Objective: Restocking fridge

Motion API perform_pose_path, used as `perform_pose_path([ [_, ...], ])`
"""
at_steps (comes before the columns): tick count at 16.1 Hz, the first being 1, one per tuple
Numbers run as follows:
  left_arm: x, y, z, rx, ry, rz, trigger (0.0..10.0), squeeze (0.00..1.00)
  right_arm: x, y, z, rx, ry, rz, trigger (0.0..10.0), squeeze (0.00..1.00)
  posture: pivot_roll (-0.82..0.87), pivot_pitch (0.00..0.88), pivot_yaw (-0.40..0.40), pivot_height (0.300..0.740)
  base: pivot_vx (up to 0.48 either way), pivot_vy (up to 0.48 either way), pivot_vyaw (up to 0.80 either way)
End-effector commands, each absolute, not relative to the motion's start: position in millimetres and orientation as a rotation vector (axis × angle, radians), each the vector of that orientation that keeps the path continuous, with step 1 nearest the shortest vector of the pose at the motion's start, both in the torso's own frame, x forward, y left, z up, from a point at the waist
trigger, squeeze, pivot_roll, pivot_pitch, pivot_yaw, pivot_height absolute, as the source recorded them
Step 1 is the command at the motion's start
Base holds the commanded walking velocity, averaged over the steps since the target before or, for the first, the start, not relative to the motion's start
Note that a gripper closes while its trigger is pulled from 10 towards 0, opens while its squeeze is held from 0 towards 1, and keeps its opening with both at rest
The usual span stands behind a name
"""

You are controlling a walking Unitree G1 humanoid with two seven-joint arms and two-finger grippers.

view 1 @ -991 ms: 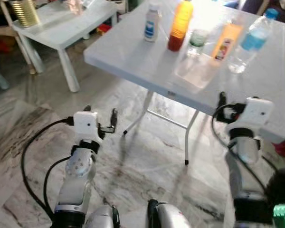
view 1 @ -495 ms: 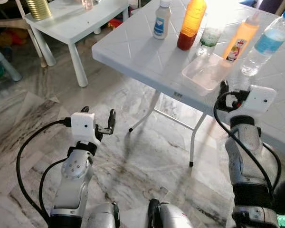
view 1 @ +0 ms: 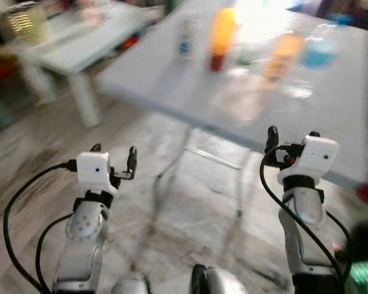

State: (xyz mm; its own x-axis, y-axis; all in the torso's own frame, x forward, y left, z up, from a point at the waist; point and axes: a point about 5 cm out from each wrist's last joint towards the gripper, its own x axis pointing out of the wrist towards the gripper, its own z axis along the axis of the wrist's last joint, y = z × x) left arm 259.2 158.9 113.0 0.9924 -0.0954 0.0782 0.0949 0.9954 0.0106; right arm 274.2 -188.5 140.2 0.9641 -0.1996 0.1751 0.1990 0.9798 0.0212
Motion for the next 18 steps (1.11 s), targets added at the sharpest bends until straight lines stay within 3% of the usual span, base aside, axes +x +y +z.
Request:
perform_pose_path([
  [1, 261, 156, 119, -0.009, -0.093, -0.103, 10.0, 0.0, 271, -191, 144, -0.019, -0.182, -0.199, 10.0, 0.0, 0.11, 0.117, -0.021, 0.74, 0.285, 0.0, -0.54],
  [4, 264, 162, 120, -0.015, -0.105, -0.059, 10.0, 0.0, 265, -191, 141, -0.034, -0.176, -0.193, 10.0, 0.0, 0.1, 0.091, -0.024, 0.74, 0.286, 0.0, 0.0],
  [10, 271, 162, 126, -0.022, -0.136, -0.049, 10.0, 0.0, 263, -173, 136, -0.014, -0.161, -0.104, 10.0, 0.0, 0.09, 0.074, -0.026, 0.74, 0.0, 0.0, 0.0],
  [14, 272, 163, 127, -0.016, -0.138, -0.036, 10.0, 0.0, 279, -179, 136, 0.108, -0.121, -0.092, 10.0, 0.0, 0.1, 0.088, -0.016, 0.74, 0.0, 0.0, 0.0],
  [18, 270, 165, 126, 0.013, -0.127, -0.037, 10.0, 0.0, 295, -191, 137, 0.122, -0.113, -0.115, 10.0, 0.0, 0.12, 0.097, -0.004, 0.74, 0.0, 0.0, 0.0],
])
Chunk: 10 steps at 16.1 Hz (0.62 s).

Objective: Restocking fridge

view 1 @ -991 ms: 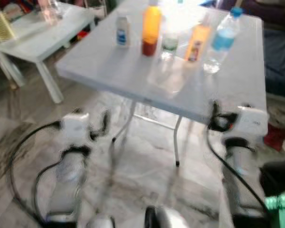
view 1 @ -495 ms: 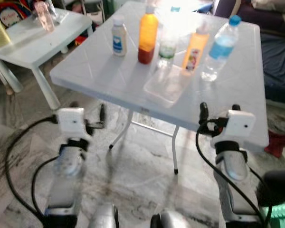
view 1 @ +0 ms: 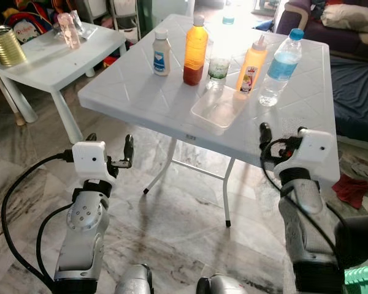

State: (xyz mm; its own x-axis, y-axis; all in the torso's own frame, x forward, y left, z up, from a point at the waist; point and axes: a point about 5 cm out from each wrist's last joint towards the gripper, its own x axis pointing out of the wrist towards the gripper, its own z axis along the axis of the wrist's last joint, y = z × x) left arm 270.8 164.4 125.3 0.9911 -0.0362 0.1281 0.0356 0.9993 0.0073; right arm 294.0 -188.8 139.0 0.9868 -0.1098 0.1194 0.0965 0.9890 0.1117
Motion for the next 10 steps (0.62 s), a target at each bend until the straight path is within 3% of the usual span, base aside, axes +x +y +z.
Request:
perform_pose_path([
  [1, 270, 166, 127, 0.014, -0.129, -0.034, 10.0, 0.0, 301, -192, 143, 0.101, -0.13, -0.1, 10.0, 0.0, 0.12, 0.1, 0.0, 0.74, 0.0, 0.0, 0.0],
  [5, 267, 166, 126, 0.022, -0.119, -0.041, 10.0, 0.0, 315, -198, 148, 0.125, -0.135, -0.089, 10.0, 0.0, 0.14, 0.117, 0.009, 0.74, 0.0, 0.0, 0.0],
  [10, 264, 167, 130, 0.035, -0.118, -0.054, 10.0, 0.0, 342, -185, 160, 0.221, -0.134, 0.011, 10.0, 0.0, 0.17, 0.162, 0.013, 0.74, 0.0, 0.0, 0.0],
])
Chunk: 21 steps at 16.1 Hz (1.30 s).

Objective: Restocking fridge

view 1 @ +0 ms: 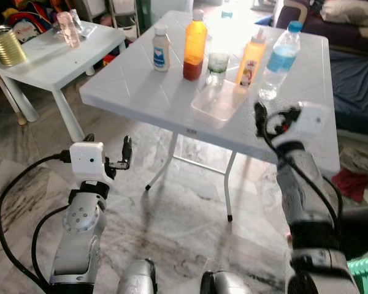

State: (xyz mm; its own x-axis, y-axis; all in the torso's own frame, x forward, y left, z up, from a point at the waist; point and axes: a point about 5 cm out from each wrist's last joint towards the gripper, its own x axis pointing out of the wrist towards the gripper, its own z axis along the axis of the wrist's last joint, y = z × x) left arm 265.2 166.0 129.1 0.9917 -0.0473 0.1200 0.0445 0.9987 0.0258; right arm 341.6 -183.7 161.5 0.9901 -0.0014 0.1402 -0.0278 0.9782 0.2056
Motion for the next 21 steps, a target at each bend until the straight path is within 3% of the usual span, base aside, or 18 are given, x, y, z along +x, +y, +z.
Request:
perform_pose_path([
  [1, 260, 165, 130, 0.037, -0.109, -0.062, 10.0, 0.0, 351, -180, 162, 0.284, -0.12, 0.026, 10.0, 0.0, 0.18, 0.178, 0.017, 0.74, 0.0, 0.0, 0.0],
  [4, 253, 167, 129, 0.044, -0.095, -0.068, 10.0, 0.0, 363, -163, 165, 0.333, -0.1, 0.084, 10.0, 0.0, 0.2, 0.192, 0.019, 0.74, 0.0, 0.0, 0.0],
  [12, 254, 162, 130, 0.044, -0.079, -0.083, 10.0, 0.0, 361, -163, 164, 0.278, -0.138, 0.072, 10.0, 0.0, 0.19, 0.201, 0.02, 0.74, 0.0, 0.0, 0.0],
  [15, 253, 162, 131, 0.045, -0.084, -0.09, 10.0, 0.0, 351, -162, 168, 0.236, -0.195, 0.064, 10.0, 0.0, 0.19, 0.195, 0.013, 0.74, 0.0, 0.0, 0.0],
  [17, 250, 166, 127, 0.046, -0.075, -0.078, 10.0, 0.0, 324, -160, 164, 0.126, -0.245, 0.056, 10.0, 0.0, 0.18, 0.182, 0.004, 0.74, 0.0, 0.0, 0.0],
  [21, 244, 174, 119, 0.05, -0.051, -0.063, 10.0, 0.0, 285, -166, 147, 0.078, -0.219, -0.029, 10.0, 0.0, 0.15, 0.146, 0.01, 0.74, 0.0, 0.0, 0.0],
])
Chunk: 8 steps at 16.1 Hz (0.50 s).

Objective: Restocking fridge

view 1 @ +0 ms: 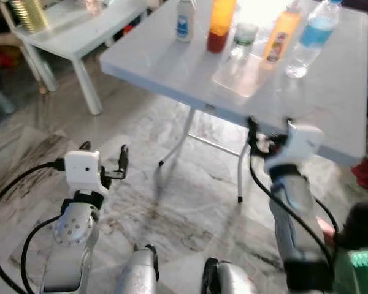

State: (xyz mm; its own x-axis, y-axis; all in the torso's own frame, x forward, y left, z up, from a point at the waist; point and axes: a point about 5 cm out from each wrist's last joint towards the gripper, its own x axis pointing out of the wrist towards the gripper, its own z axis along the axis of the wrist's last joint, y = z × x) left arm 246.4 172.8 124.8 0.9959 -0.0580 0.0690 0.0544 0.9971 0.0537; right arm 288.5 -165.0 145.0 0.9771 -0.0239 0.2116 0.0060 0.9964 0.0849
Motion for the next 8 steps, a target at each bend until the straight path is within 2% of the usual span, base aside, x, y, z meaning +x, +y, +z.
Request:
perform_pose_path([
  [1, 244, 173, 118, 0.048, -0.046, -0.066, 10.0, 0.0, 280, -166, 143, 0.075, -0.207, -0.033, 10.0, 0.0, 0.15, 0.139, 0.012, 0.74, 0.0, 0.0, -0.59],
  [2, 244, 172, 116, 0.047, -0.041, -0.073, 10.0, 0.0, 275, -166, 139, 0.062, -0.195, -0.033, 10.0, 0.0, 0.14, 0.131, 0.016, 0.74, 0.0, 0.0, -0.64],
  [4, 243, 170, 114, 0.043, -0.033, -0.086, 10.0, 0.0, 268, -168, 132, 0.048, -0.179, -0.038, 10.0, 0.0, 0.13, 0.116, 0.017, 0.74, 0.244, 0.0, -0.56],
  [5, 243, 170, 113, 0.038, -0.031, -0.084, 10.0, 0.0, 266, -169, 130, 0.043, -0.176, -0.046, 10.0, 0.0, 0.13, 0.108, 0.021, 0.74, 0.244, 0.0, 0.0],
  [8, 240, 168, 103, 0.029, -0.003, -0.075, 10.0, 0.0, 259, -171, 124, -0.027, -0.171, -0.031, 10.0, 0.0, 0.12, 0.09, 0.018, 0.74, 0.0, 0.0, 0.0],
])
